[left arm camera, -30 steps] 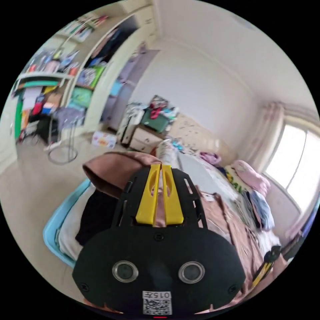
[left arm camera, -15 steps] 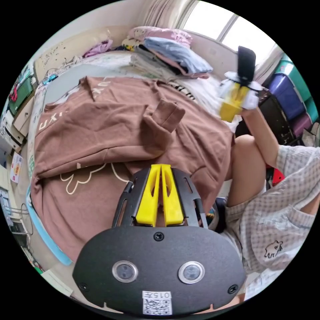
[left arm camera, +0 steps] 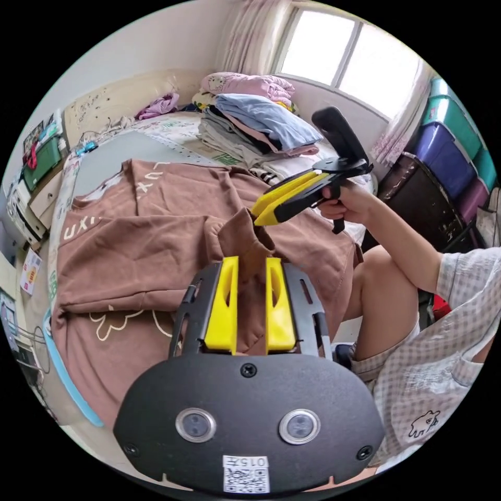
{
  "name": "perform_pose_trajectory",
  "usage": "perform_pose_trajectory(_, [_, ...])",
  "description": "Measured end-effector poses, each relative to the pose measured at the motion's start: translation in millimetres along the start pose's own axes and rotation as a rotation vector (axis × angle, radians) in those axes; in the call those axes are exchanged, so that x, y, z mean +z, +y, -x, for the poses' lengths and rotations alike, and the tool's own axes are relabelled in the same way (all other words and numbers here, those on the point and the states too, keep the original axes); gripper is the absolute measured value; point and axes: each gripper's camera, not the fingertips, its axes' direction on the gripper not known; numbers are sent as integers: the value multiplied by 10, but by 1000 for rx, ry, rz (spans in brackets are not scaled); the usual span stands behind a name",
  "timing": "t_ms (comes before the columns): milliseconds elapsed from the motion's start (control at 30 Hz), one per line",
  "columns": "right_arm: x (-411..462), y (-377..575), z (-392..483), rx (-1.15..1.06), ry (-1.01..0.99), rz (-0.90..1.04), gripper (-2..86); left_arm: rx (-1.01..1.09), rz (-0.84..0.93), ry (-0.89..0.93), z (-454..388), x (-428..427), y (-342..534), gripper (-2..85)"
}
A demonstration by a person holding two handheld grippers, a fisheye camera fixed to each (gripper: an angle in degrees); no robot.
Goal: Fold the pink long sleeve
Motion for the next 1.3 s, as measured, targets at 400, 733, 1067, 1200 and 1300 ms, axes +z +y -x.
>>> perform_pose_trajectory(400, [-430,465,487,-163,77,21,-2,211,-44,-62,-535,-51,103,7])
perform_pose_trajectory(733, [-187,717,568,-192,95,175,-7,235,48,146,-269,-10,147,39])
perform_pose_trajectory(1067, [-211,592,592,-216,70,183,-10,106,37,157,-99,87,-8,88])
perform_pose_trajectory(1200, [-170,576,553,-214,67,210,-10,181,188,100,-118,329,-38,21])
perform_pose_trajectory(1300, [-192,611,548,-231,56,228,-10,213,152,150,15,142,59,5])
